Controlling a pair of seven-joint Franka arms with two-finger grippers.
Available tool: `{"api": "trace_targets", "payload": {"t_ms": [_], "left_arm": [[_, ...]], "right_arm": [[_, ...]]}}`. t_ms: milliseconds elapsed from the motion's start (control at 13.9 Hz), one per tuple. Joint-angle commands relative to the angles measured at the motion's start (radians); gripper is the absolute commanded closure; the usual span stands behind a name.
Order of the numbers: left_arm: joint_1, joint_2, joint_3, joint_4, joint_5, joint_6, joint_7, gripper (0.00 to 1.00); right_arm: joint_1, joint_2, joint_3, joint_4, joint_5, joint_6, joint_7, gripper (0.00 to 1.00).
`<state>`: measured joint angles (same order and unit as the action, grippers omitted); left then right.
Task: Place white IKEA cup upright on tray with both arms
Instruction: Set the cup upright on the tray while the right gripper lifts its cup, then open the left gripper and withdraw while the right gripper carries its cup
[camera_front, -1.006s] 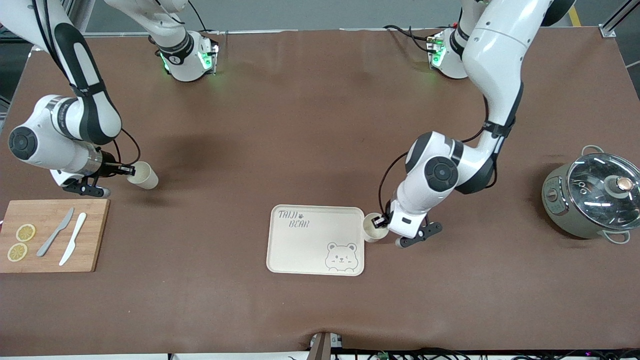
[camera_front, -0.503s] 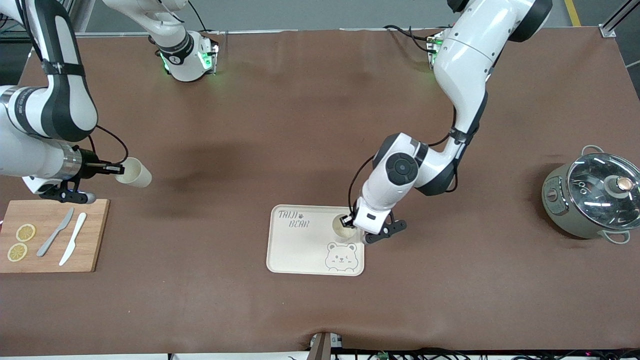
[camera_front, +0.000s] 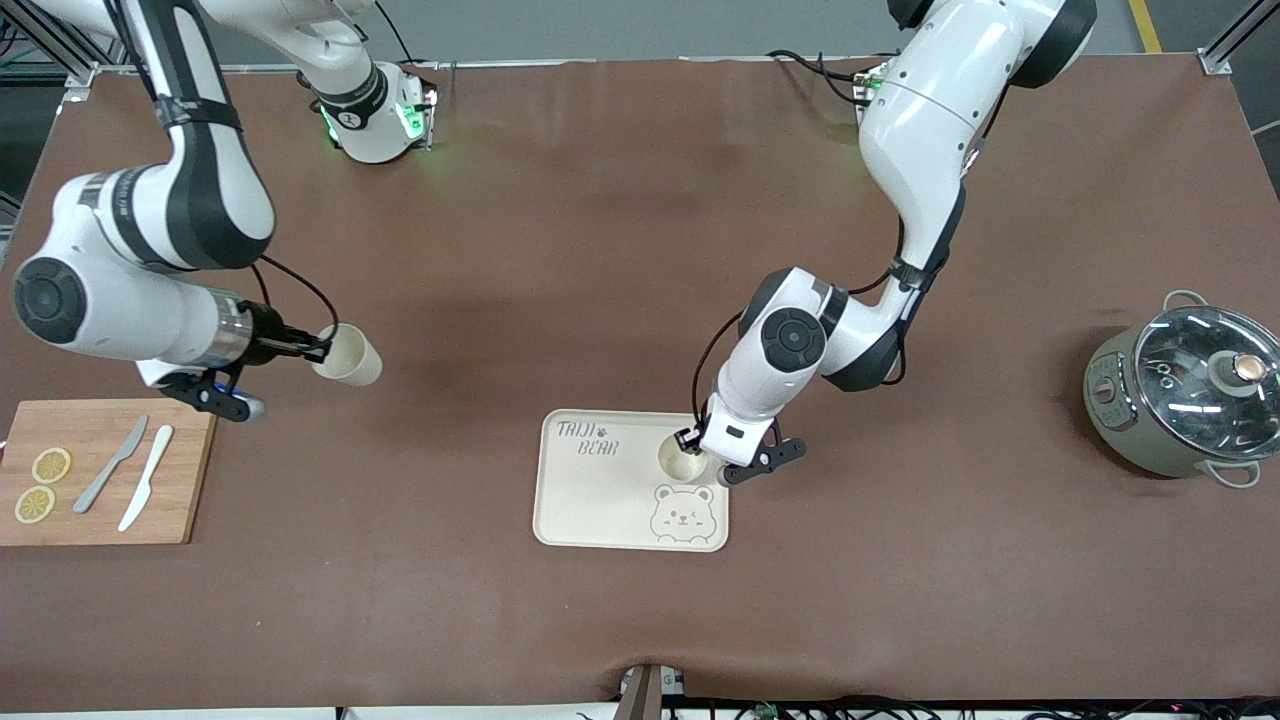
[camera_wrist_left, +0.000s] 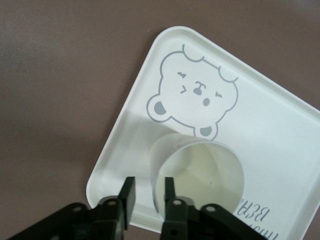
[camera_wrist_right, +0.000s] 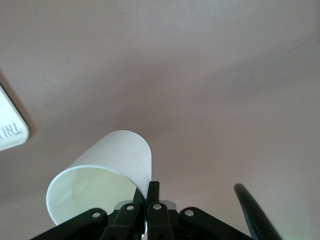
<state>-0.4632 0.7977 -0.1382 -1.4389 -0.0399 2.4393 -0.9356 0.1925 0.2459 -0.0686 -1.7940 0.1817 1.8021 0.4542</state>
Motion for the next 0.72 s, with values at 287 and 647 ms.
{"api": "trace_targets", "payload": {"t_ms": [287,647], "left_arm": [[0.027,-0.057,0.022,0.02,0.072,-0.058,0.008,0.0],[0.087,-0.236,0.026,0.015,0.1,-0.285,0.064,0.0]], "right_arm": [[0.143,0.166,-0.008,0.229,0.162,-0.009,0.314,1.0],[0.263,0.334,-0.008,0.403,0.162,0.049,0.544,1.0]]}}
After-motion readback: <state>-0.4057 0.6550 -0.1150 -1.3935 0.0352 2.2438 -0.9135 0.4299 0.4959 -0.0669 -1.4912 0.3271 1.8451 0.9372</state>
